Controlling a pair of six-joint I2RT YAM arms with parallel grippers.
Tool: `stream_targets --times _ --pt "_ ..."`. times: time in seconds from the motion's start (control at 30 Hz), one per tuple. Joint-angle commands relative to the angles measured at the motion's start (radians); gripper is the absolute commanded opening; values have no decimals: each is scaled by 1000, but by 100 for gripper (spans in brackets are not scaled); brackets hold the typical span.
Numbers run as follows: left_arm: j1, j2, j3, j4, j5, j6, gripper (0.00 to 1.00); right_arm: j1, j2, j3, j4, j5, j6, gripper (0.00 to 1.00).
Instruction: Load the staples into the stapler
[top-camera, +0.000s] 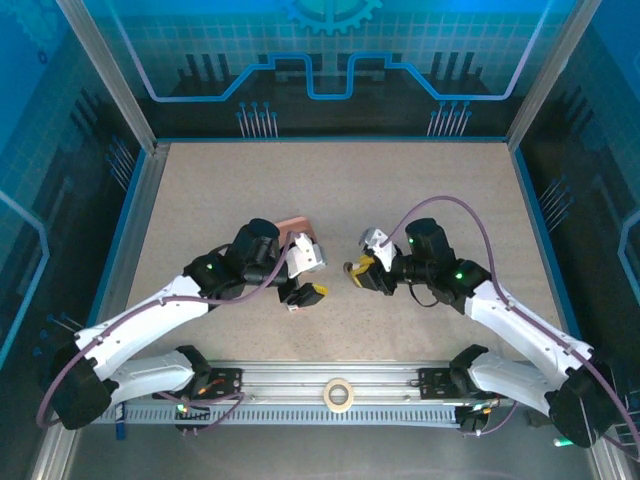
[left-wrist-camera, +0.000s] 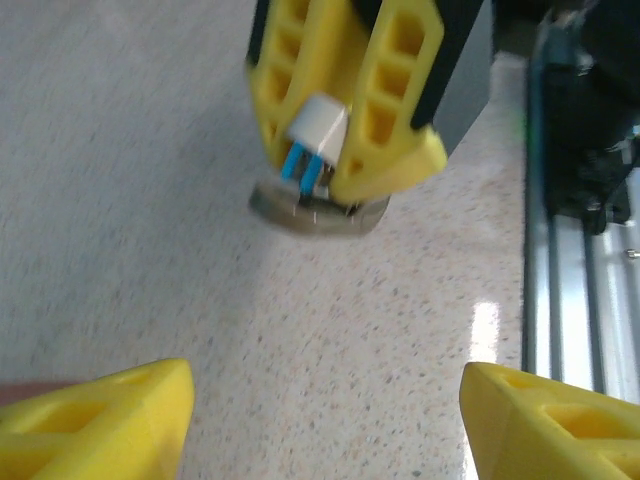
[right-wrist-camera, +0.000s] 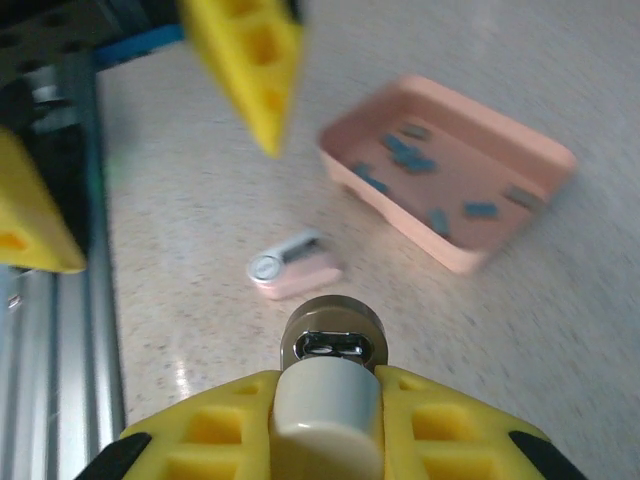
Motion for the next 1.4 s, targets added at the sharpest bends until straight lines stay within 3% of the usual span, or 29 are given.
stream_targets --times 0.0,0.23,0.9,1.13,1.23,1.27,1.33,1.37 --pt "-3 0 29 -40 137 145 71 -9 -1 14 16 -239 -218 9" --pt "-17 8 31 -24 165 208 68 7 28 14 91 -349 -245 9" --pt "-47 57 39 67 228 169 53 42 54 46 107 -354 -247 9" --pt "-47 64 38 74 230 158 39 47 56 50 117 -358 -239 8" --pt "-47 64 41 67 213 159 27 49 53 50 115 -355 -238 9" --pt "-48 63 43 60 202 165 23 48 49 48 115 -349 -231 12" --pt "-47 58 53 38 152 180 16 49 24 29 160 -266 -118 41" --pt "-47 55 54 31 122 184 14 47 5 18 184 -198 -35 49"
